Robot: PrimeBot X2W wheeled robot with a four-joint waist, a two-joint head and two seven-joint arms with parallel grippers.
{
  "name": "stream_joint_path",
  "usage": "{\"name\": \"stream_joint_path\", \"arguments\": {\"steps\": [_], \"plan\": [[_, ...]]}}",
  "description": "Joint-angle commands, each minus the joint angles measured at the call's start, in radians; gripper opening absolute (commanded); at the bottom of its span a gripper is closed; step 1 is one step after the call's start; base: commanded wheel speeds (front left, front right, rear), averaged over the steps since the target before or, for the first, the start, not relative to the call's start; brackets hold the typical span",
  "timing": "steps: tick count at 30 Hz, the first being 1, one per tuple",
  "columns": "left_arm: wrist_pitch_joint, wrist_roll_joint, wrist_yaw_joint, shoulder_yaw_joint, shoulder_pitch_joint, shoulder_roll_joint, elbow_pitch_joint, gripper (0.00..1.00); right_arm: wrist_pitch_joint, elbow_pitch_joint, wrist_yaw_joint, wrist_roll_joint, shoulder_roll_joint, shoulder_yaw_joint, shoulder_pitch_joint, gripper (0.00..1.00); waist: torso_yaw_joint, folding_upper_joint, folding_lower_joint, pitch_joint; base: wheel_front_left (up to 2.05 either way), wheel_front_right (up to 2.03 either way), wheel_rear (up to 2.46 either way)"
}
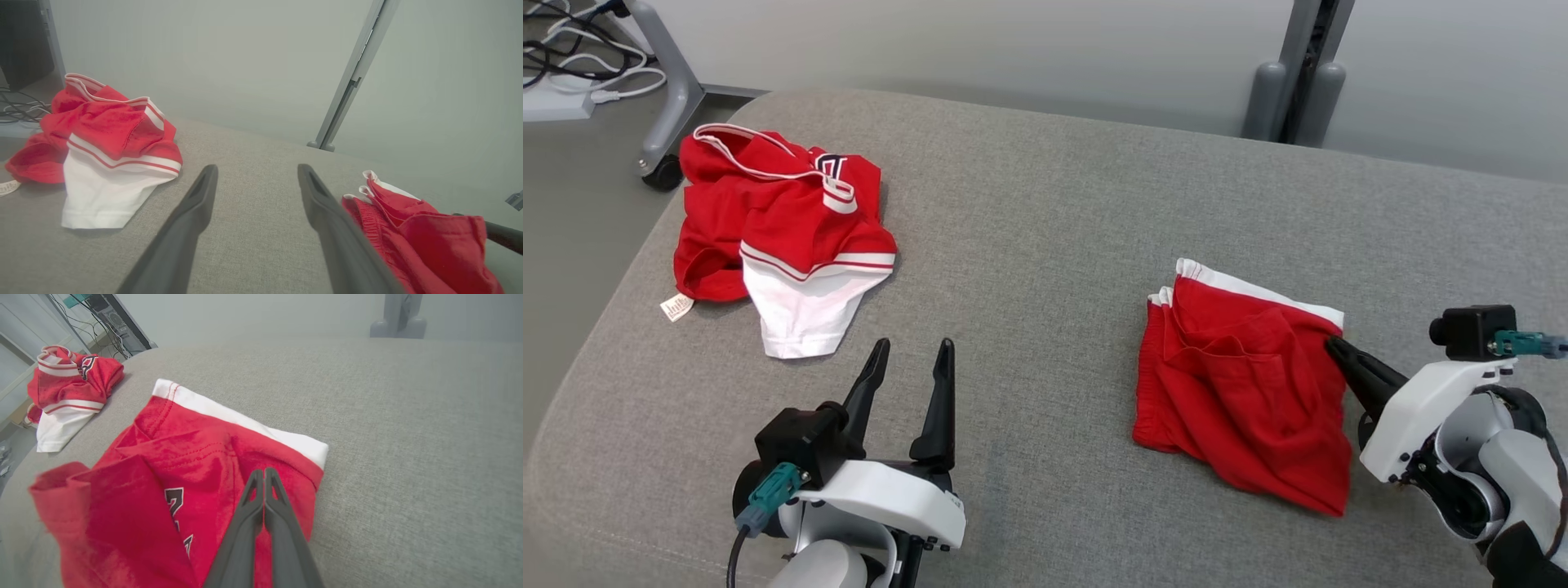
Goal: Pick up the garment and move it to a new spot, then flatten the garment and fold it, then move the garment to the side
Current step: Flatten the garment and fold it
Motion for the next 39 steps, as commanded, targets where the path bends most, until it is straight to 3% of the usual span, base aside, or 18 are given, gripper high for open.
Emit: {"name": "stream_joint_path", "arguments": {"steps": [1,10,24,29,39], "plan": [[-0.003,0.003,-0.004,0.004,-0.014,0.005,0.002,1.0,0.007,0.01,0.0,-0.009,0.001,0.013,-0.018,0.0,0.012,0.0,0.0,0.013,0.0,0.0,0.0],[-0.006,0.006,-0.011,0.002,-0.04,-0.003,0.01,1.0,0.031,0.057,0.0,0.005,-0.035,0.16,-0.102,0.0,0.048,0.0,0.0,0.042,0.0,0.0,0.0],[-0.013,0.003,-0.004,0.007,-0.035,-0.006,0.018,1.0,-0.025,-0.197,0.0,0.18,-0.155,0.473,-0.172,0.0,0.02,0.0,0.0,0.036,0.0,0.0,0.0],[-0.014,0.002,-0.004,0.007,-0.036,-0.005,0.019,1.0,-0.05,-0.219,0.0,0.191,-0.14,0.54,-0.192,0.0,0.006,0.0,0.0,0.033,0.0,0.0,0.0],[-0.011,0.0,-0.008,-0.001,-0.045,-0.002,0.022,1.0,-0.061,-0.165,0.0,0.176,-0.039,0.577,-0.168,0.0,0.0,0.0,0.0,0.031,0.0,0.0,0.0]]}}
